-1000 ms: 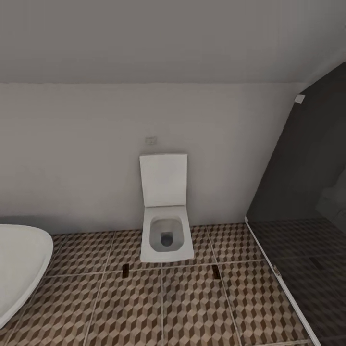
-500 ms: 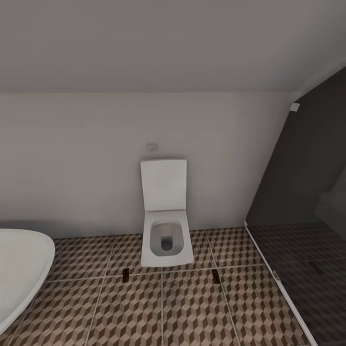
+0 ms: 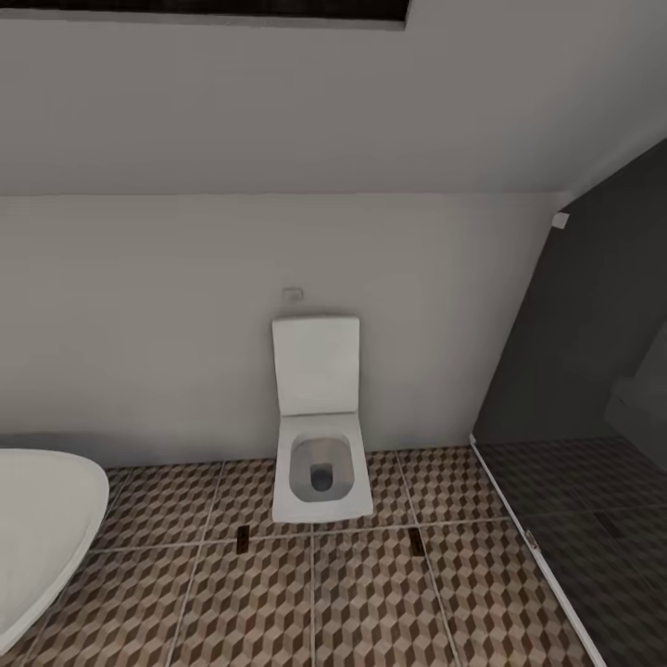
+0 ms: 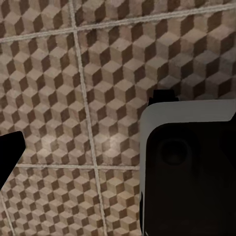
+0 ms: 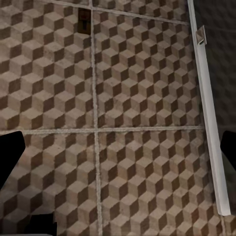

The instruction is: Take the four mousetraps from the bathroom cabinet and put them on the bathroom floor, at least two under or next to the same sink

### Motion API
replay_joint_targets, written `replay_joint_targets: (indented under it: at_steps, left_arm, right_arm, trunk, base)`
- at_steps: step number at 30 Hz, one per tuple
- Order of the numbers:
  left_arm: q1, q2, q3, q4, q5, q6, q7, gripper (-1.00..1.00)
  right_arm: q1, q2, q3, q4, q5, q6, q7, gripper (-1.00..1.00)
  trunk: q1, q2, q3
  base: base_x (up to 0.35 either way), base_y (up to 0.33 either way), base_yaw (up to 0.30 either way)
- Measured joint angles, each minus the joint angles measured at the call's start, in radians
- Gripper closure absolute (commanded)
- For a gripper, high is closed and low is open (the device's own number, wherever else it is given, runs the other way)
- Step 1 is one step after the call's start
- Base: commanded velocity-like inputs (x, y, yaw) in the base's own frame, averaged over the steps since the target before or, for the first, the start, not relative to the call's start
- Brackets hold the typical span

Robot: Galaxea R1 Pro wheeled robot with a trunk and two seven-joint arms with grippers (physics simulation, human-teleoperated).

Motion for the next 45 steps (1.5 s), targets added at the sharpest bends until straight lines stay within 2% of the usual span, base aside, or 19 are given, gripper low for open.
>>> replay_joint_targets:
  at_steps: [5, 13, 19, 34, 45]
  left_arm:
    - [0.001, -0.001, 0.0, 0.0, 0.0, 0.0, 0.0, -1.0]
    - [0.001, -0.004, 0.0, -0.001, 0.0, -0.001, 0.0, -1.0]
    - [0.001, -0.004, 0.0, 0.0, 0.0, -0.002, 0.001, -1.0]
    - [0.002, 0.017, 0.0, 0.013, 0.0, -0.002, 0.001, -1.0]
    - [0.002, 0.021, 0.0, 0.012, 0.0, -0.002, 0.001, -1.0]
  right_arm:
    - [0.0, 0.004, 0.0, 0.0, 0.0, 0.002, 0.0, -1.0]
    - [0.0, 0.029, -0.001, 0.001, -0.002, 0.004, -0.009, -1.0]
    - [0.0, 0.038, -0.002, 0.004, -0.005, 0.006, -0.009, -1.0]
    - [0.004, 0.04, -0.005, 0.026, -0.009, 0.011, -0.007, -1.0]
    - [0.004, 0.032, -0.006, 0.056, -0.009, 0.012, -0.009, -1.0]
  trunk:
    - [0.0, 0.0, 0.007]
    - [0.0, 0.0, 0.011]
    - [0.0, 0.0, 0.011]
    - [0.0, 0.0, 0.012]
    - [0.0, 0.0, 0.012]
  base:
    - [0.0, 0.0, 0.0]
    - [0.0, 0.0, 0.0]
    - [0.0, 0.0, 0.0]
    - [0.0, 0.0, 0.0]
    - [0.0, 0.0, 0.0]
